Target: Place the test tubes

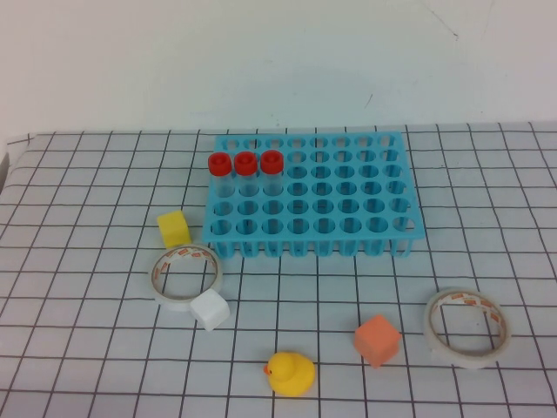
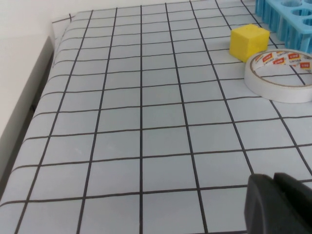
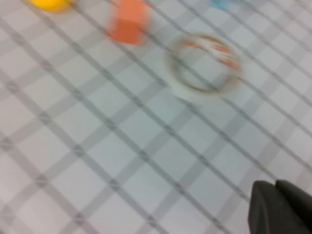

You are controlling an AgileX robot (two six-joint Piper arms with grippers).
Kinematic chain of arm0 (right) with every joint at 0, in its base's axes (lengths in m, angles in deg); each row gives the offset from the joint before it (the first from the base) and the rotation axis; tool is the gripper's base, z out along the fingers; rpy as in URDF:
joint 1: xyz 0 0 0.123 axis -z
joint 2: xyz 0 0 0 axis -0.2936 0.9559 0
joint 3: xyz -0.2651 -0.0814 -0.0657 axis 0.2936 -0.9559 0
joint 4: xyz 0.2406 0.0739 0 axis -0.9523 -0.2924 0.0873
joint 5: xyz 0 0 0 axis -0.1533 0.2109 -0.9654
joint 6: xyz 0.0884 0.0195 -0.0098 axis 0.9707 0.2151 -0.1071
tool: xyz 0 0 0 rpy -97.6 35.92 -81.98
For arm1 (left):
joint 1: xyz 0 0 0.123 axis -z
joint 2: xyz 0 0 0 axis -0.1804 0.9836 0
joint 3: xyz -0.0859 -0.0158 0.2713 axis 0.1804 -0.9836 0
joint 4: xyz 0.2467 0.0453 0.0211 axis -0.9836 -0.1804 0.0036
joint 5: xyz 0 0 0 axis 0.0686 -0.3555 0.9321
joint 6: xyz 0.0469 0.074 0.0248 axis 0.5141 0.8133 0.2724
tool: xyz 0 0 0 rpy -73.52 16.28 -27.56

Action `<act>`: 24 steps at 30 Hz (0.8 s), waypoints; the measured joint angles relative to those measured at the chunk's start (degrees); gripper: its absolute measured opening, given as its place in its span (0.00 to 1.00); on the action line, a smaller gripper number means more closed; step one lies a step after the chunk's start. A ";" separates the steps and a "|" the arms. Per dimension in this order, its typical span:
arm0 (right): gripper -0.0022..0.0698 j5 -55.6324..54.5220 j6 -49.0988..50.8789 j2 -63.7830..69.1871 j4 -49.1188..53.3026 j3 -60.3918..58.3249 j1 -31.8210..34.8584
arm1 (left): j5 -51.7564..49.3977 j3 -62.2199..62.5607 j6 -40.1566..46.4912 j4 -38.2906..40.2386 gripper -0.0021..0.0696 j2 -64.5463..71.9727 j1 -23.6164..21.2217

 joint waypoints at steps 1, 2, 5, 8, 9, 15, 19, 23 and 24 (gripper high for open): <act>0.03 0.00 -1.07 0.00 0.55 -0.27 2.54 | 0.00 0.00 0.00 0.00 0.03 -0.10 0.00; 0.03 -0.25 -1.93 0.00 1.08 -0.57 5.20 | 0.00 0.00 0.00 -0.09 0.03 -0.10 0.00; 0.03 -0.39 -3.11 0.00 1.70 -1.80 12.96 | 0.00 0.00 0.00 -0.09 0.03 -0.10 0.00; 0.03 -1.57 -3.35 0.00 3.26 -3.10 21.40 | 0.00 0.00 0.00 -0.09 0.03 -0.10 0.00; 0.03 -2.69 -2.92 0.00 3.26 -3.44 24.65 | 0.00 0.00 0.00 -0.09 0.03 -0.10 0.00; 0.03 -17.01 -1.31 -0.15 -3.72 -5.76 43.28 | 0.00 0.00 0.00 -0.09 0.03 -0.10 0.00; 0.03 -27.20 -1.19 -1.99 -9.98 -8.93 51.90 | -0.04 0.00 0.00 -0.09 0.03 -0.10 0.00; 0.03 -34.15 -1.06 -7.59 -14.61 -12.51 56.95 | -0.04 0.00 0.00 -0.09 0.03 -0.10 0.00; 0.03 -35.23 -1.06 -11.11 -15.15 -14.32 57.45 | -0.04 0.00 0.00 -0.09 0.03 -0.10 0.00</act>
